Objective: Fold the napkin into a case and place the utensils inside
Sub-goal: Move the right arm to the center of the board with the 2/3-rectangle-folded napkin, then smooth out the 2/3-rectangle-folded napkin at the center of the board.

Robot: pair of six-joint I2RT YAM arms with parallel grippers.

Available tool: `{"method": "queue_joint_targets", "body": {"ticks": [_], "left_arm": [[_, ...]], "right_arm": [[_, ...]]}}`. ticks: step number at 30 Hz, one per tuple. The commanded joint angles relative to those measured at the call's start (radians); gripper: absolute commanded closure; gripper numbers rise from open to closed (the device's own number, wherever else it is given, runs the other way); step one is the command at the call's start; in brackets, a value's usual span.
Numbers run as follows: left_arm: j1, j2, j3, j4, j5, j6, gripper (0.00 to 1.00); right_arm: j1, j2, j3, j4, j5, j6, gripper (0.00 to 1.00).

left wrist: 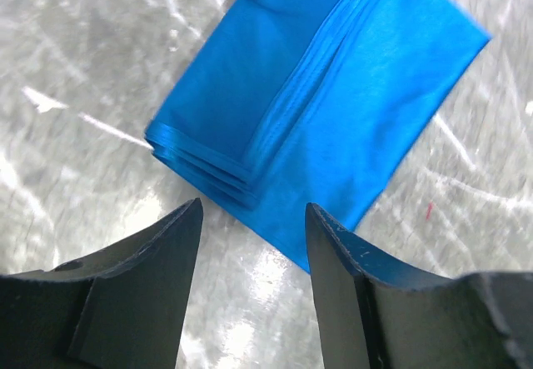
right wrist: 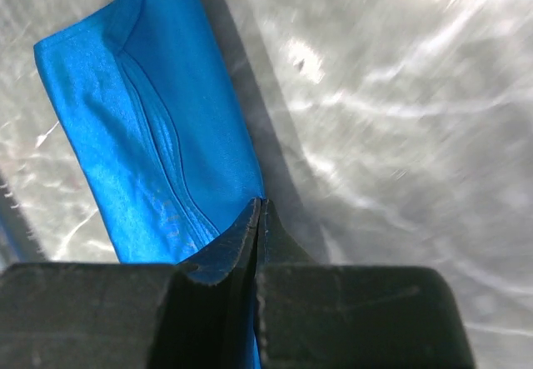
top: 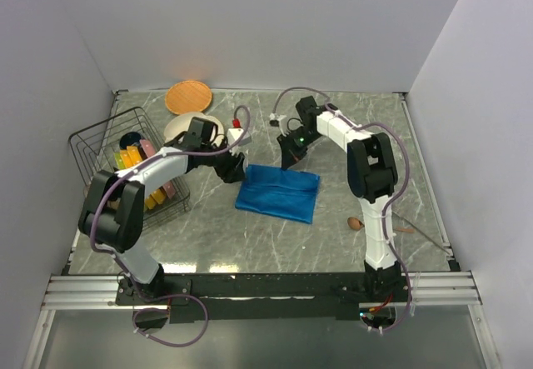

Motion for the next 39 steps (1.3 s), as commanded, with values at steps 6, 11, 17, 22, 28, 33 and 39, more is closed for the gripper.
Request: {"method": "queue_joint_targets", "body": {"ticks": [6,11,17,22,28,33,39], "left_arm": [[0.049,-0.058,-0.055,0.227,-0.041,-0.494,0.38],[0.06,-0.024,-0.016,0.246,-0.1,-0.561,0.36],[0.058,0.046,0.073,0.15,-0.137,-0.448,0.36],[0.035,0.08,0.093,0.1,-0.148,-0.395,0.35],[0.012,0.126,0.129,0.031,-0.147,-0.328,0.31],[0.012,0.129,0.138,0.018,-0.139,-0.303,0.31],[0.012,0.134,0.129,0.011,-0.128,-0.294,0.31]], "right_arm": [[0.067,0.002,0.152,-0.035,0.058,-0.078,0.68],[0.015,-0.088,0.137,0.008,0.046,0.058,0.52],[-0.095,-0.291,-0.07,0.197,0.05,0.443,0.56],[-0.144,-0.361,-0.221,0.208,0.139,0.637,0.65],[-0.154,-0.357,-0.325,0.24,0.181,0.715,0.62],[-0.167,-0.343,-0.354,0.238,0.221,0.769,0.57],[-0.177,-0.4,-0.385,0.246,0.201,0.787,0.58]]}}
